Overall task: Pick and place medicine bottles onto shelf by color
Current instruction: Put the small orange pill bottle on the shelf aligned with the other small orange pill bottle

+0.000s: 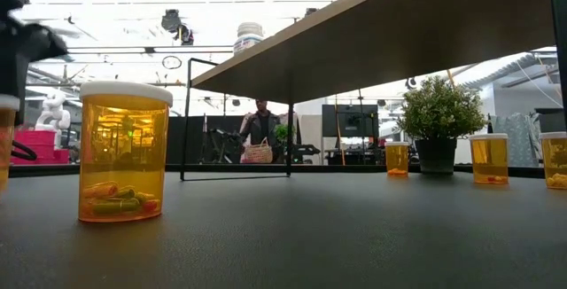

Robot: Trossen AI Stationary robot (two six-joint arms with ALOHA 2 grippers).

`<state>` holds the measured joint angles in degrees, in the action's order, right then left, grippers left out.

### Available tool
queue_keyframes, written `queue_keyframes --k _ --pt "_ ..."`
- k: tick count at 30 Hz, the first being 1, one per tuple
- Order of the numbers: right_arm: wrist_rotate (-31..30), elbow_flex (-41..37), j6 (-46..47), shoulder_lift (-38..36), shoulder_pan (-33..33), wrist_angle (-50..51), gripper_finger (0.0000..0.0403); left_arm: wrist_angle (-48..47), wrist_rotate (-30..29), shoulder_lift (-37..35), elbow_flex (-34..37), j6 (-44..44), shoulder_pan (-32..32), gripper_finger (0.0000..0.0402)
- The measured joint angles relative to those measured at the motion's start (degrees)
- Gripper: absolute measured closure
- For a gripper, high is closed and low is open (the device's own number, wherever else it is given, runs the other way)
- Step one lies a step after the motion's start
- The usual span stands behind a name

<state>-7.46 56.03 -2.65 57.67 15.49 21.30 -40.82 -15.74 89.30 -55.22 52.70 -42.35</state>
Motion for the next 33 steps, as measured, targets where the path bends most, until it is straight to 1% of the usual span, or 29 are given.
queue_keyframes --k 4,9,12,20,24,33 --pt "0.0 0.0 0.0 0.0 0.0 0.0 0.0167 -3.5 -0.1 0.0 -4.4 -4.9 1.6 0.0283" --pt "0.0 0.0 0.0 0.0 0.0 0.0 0.0167 -8.8 -0.8 0.0 -12.2 -13.2 4.8 0.0282" --pt "0.0 0.0 0.0 0.0 0.0 0.0 0.0167 -10.2 -1.4 -0.1 -17.0 -19.8 7.1 0.028" --pt "0.0 0.0 -1.0 0.0 0.0 0.4 0.0167 -10.1 -1.4 -0.1 -28.3 -38.9 14.0 0.0281" --pt "0.0 0.0 -1.1 0.0 0.0 0.9 0.0167 -10.0 -1.4 -0.1 -31.8 -45.5 17.8 0.0281" --pt "0.0 0.0 -1.8 0.0 0.0 1.4 0.0167 -9.1 0.5 -0.1 -36.0 -52.4 26.3 0.0281"
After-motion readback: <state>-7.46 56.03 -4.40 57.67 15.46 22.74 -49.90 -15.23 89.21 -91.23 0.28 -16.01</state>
